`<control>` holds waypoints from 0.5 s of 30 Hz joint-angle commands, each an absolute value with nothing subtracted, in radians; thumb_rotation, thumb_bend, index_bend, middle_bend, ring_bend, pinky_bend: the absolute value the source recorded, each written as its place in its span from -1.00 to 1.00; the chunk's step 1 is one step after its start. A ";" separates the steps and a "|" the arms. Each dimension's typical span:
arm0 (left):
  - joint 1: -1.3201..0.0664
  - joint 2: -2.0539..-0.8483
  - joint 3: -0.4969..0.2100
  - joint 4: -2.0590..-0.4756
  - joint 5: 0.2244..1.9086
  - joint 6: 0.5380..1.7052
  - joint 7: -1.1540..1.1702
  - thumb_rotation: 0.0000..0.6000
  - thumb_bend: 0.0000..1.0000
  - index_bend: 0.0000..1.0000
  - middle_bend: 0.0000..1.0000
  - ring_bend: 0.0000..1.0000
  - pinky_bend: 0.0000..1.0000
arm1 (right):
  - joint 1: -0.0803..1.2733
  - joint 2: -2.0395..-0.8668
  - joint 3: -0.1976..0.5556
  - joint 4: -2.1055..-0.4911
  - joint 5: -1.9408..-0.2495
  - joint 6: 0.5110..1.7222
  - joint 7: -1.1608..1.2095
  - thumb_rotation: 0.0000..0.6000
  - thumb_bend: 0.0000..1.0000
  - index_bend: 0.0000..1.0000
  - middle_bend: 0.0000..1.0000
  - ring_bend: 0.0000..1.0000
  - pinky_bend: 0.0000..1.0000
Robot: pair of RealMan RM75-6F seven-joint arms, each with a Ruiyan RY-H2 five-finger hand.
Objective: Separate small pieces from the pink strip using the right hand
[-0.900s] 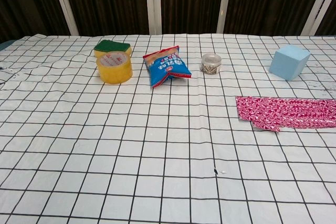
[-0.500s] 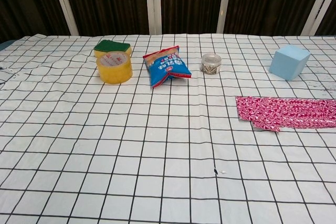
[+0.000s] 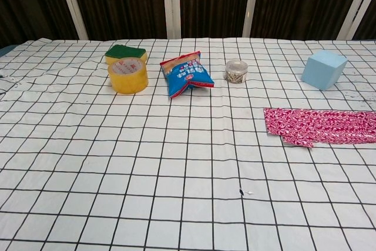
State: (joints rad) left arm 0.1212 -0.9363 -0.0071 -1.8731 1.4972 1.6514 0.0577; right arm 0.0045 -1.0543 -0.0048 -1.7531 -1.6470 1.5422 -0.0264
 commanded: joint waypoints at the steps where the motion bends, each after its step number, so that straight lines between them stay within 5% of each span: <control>1: 0.121 -0.937 -0.007 -1.872 1.498 1.651 0.060 1.00 -0.49 -0.69 -1.00 -1.00 -0.87 | 0.014 -1.063 0.000 -1.750 -1.645 1.531 -0.026 1.00 0.16 -1.00 -0.34 -0.32 -0.66; 7: 0.119 -0.935 -0.011 -1.872 1.481 1.643 0.052 1.00 -0.49 -0.69 -1.00 -1.00 -0.87 | 0.046 -1.086 0.032 -1.758 -1.623 1.505 -0.038 1.00 0.16 -0.95 0.18 0.21 -0.35; 15: 0.111 -0.940 -0.013 -1.876 1.478 1.633 0.071 1.00 -0.49 -0.69 -1.00 -1.00 -0.87 | 0.147 -1.092 0.068 -1.784 -1.561 1.341 -0.157 1.00 0.20 -0.81 0.52 0.51 -0.06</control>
